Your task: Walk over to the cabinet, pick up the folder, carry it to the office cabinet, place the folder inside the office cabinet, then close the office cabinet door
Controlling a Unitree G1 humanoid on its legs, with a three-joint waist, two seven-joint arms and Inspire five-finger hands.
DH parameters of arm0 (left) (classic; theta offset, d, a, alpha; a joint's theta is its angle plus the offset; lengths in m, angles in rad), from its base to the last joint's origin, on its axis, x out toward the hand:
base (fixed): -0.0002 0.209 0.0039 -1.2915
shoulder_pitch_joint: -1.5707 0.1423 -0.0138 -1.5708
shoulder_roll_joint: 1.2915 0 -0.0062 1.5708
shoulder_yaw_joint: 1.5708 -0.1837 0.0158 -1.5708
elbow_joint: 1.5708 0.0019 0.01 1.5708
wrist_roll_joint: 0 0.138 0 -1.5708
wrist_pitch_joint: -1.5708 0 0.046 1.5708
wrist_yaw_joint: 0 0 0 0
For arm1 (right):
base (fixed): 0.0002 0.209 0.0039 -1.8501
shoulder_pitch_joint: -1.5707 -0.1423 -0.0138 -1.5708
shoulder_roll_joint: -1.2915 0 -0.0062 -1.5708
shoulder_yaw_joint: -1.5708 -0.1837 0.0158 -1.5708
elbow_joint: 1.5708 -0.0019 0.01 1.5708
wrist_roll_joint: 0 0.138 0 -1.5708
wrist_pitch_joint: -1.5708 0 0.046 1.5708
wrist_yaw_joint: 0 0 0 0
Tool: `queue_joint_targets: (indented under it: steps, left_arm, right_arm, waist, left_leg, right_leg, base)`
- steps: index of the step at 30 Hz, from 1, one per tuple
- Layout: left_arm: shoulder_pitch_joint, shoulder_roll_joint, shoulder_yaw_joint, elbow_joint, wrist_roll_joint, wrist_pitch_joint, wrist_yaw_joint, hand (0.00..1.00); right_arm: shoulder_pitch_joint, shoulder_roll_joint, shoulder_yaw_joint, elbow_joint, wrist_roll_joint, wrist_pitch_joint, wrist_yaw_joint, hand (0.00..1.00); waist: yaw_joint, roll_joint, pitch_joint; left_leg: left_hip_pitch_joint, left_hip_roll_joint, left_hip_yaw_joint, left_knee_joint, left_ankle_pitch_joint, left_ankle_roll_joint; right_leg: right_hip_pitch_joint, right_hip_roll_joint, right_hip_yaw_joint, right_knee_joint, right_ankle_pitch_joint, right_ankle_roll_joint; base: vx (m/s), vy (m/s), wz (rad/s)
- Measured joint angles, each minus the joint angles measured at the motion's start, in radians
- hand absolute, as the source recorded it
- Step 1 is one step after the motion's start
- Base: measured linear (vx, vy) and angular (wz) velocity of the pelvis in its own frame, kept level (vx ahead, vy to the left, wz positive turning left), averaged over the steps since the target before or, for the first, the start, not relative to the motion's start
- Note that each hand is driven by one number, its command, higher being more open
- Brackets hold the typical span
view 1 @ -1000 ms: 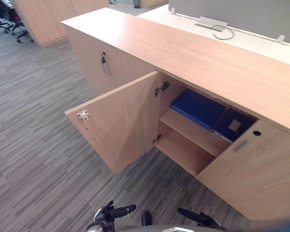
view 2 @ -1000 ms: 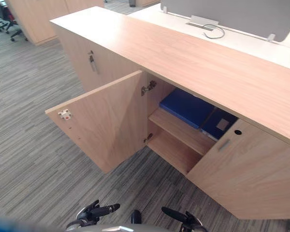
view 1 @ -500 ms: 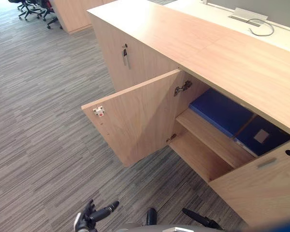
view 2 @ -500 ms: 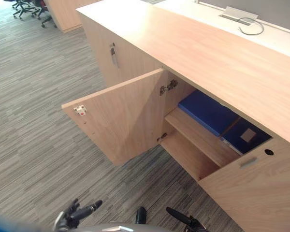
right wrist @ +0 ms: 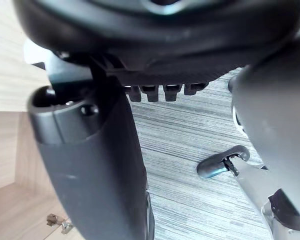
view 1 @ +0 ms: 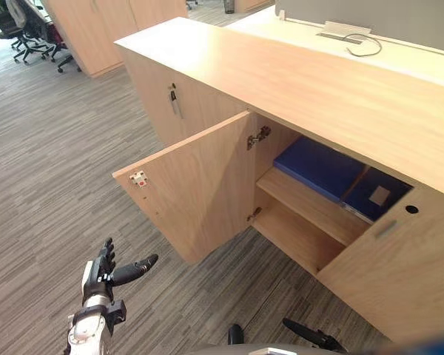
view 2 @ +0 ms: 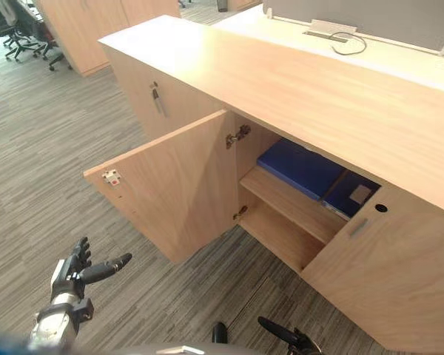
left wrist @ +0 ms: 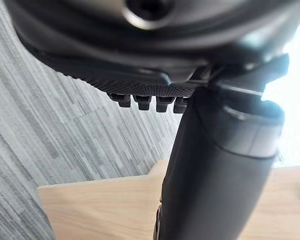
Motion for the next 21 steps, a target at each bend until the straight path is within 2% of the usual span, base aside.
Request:
queue_joint_targets:
  steps: [4,10,15,19,21]
  left_arm:
    - [-0.022,0.083,-0.008,0.0,0.0,0.007,-0.01,1.0]
    - [-0.123,0.19,-0.055,0.01,0.025,0.007,-0.012,1.0]
    - [-0.272,0.302,-0.058,0.178,0.031,0.009,0.002,1.0]
    - [-0.386,0.397,-0.058,0.374,0.105,0.02,0.057,1.0]
    - [-0.405,0.41,-0.058,0.395,0.105,0.027,0.067,1.0]
  right_arm:
    - [0.017,-0.001,0.001,-0.011,0.001,0.002,0.011,1.0]
    - [0.031,-0.013,0.039,-0.012,0.003,0.001,0.018,1.0]
    - [0.028,-0.019,0.081,-0.013,0.004,0.0,0.028,1.0]
    - [0.027,-0.014,0.106,-0.012,0.006,-0.002,0.036,1.0]
    - [0.028,-0.016,0.123,-0.011,0.006,-0.003,0.036,1.0]
  waist:
    - [0.0,-0.002,-0.001]
    - [0.001,-0.011,-0.004]
    - [0.003,-0.016,-0.004]
    - [0.002,-0.038,0.003]
    - [0.001,-0.048,0.003]
  left_leg:
    - [0.004,0.008,0.027,0.0,-0.001,-0.004]
    - [0.013,0.01,0.03,0.0,0.001,-0.008]
    - [0.017,0.015,0.052,0.0,0.0,-0.014]
    - [0.036,0.025,0.08,0.0,-0.006,-0.023]
    - [0.036,0.028,0.083,0.0,-0.006,-0.026]
  right_leg:
    - [0.001,0.01,0.029,-0.025,-0.001,0.0]
    - [0.017,0.019,0.046,-0.049,-0.002,0.001]
    - [0.02,0.024,0.074,-0.069,-0.003,0.003]
    - [0.027,0.025,0.103,-0.071,-0.007,0.01]
    - [0.026,0.027,0.105,-0.071,-0.008,0.011]
  base:
    - [-0.02,-0.011,-0.21]
    - [0.0,-0.003,-0.02]
    - [0.0,0.002,-0.13]
    - [0.0,-0.003,-0.22]
    - [0.0,-0.006,-0.08]
